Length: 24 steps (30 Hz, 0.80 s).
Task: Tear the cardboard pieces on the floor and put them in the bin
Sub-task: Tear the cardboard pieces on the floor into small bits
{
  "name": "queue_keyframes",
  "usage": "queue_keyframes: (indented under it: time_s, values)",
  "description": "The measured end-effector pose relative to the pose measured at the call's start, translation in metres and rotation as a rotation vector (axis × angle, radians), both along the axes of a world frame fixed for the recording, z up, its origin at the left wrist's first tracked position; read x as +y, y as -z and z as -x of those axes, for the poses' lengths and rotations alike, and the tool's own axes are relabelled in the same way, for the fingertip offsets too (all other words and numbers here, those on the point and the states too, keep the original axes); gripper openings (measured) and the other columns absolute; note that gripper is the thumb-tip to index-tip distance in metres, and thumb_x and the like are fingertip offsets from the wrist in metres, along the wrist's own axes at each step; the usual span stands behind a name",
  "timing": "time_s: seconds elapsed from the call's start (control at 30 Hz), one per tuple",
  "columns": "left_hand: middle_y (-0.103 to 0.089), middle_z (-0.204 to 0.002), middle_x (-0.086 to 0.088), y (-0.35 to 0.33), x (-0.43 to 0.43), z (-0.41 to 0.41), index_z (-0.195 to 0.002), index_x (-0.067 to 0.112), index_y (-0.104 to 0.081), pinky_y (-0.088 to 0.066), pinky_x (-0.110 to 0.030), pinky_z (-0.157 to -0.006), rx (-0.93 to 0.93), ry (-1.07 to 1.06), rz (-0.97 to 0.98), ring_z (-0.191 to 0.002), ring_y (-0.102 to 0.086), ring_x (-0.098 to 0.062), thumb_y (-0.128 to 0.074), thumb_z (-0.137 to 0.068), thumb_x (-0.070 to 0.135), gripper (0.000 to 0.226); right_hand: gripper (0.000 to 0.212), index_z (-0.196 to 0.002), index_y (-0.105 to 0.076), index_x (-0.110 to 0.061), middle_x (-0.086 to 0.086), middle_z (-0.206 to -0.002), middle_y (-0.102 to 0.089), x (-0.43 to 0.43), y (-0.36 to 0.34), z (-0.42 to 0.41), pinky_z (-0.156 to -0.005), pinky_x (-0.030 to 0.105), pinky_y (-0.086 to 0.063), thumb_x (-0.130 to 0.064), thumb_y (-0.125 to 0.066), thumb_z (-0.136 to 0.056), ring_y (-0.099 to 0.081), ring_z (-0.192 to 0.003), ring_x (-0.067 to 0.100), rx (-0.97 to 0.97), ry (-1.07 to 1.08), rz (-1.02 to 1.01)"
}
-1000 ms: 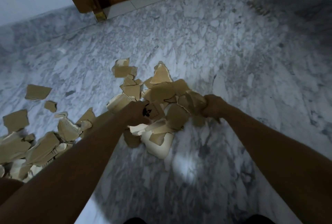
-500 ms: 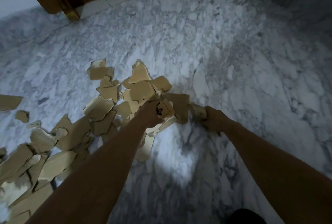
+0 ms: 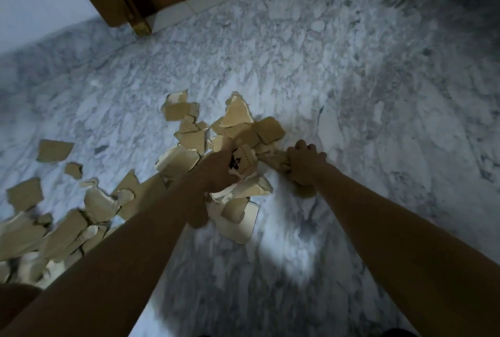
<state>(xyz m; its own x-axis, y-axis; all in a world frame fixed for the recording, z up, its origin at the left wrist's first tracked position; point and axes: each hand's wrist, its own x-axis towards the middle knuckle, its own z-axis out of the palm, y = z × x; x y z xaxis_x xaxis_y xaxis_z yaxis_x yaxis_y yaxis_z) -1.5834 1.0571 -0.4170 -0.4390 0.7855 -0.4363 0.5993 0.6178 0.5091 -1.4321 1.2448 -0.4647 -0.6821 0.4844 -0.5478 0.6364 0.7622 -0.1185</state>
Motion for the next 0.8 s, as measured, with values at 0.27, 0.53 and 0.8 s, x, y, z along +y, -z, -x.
queue_keyframes:
  time_s: [0.27, 0.53, 0.8]
  values:
    - [-0.06, -0.129, -0.011, -0.008, -0.06, 0.027, -0.144, 0.015, -0.033, -0.044, -0.032, -0.081, 0.02, -0.012, 0.228, -0.11, -0.058, -0.027, -0.079, -0.08, 0.026, 0.08, 0.065, -0.129, -0.038, -0.012, 0.018, -0.119, -0.049, -0.017, -0.006, -0.001, -0.08, 0.042, -0.048, -0.026, -0.077, -0.079, -0.057, -0.105, 0.041, 0.131, 0.066, 0.182]
    - [-0.068, -0.109, 0.001, -0.003, -0.087, 0.011, -0.112, 0.02, -0.064, -0.046, -0.032, -0.085, -0.007, 0.19, 0.459, -0.099, -0.061, -0.019, -0.078, -0.077, 0.031, 0.039, 0.05, -0.128, -0.053, -0.012, 0.015, -0.124, -0.049, -0.038, -0.032, 0.005, -0.073, 0.036, -0.048, -0.021, -0.074, -0.084, -0.058, -0.099, 0.035, 0.38, -0.158, -0.051]
    - [-0.056, -0.105, -0.004, 0.007, -0.034, -0.007, -0.108, 0.022, -0.065, -0.049, -0.037, -0.077, 0.252, 0.373, 0.287, -0.099, -0.058, -0.028, -0.076, -0.073, 0.038, 0.04, 0.023, -0.112, -0.056, -0.016, 0.006, -0.108, -0.059, -0.041, -0.019, -0.025, -0.072, 0.037, -0.044, -0.021, -0.063, -0.09, -0.06, -0.098, 0.028, 0.161, -0.078, -0.254]
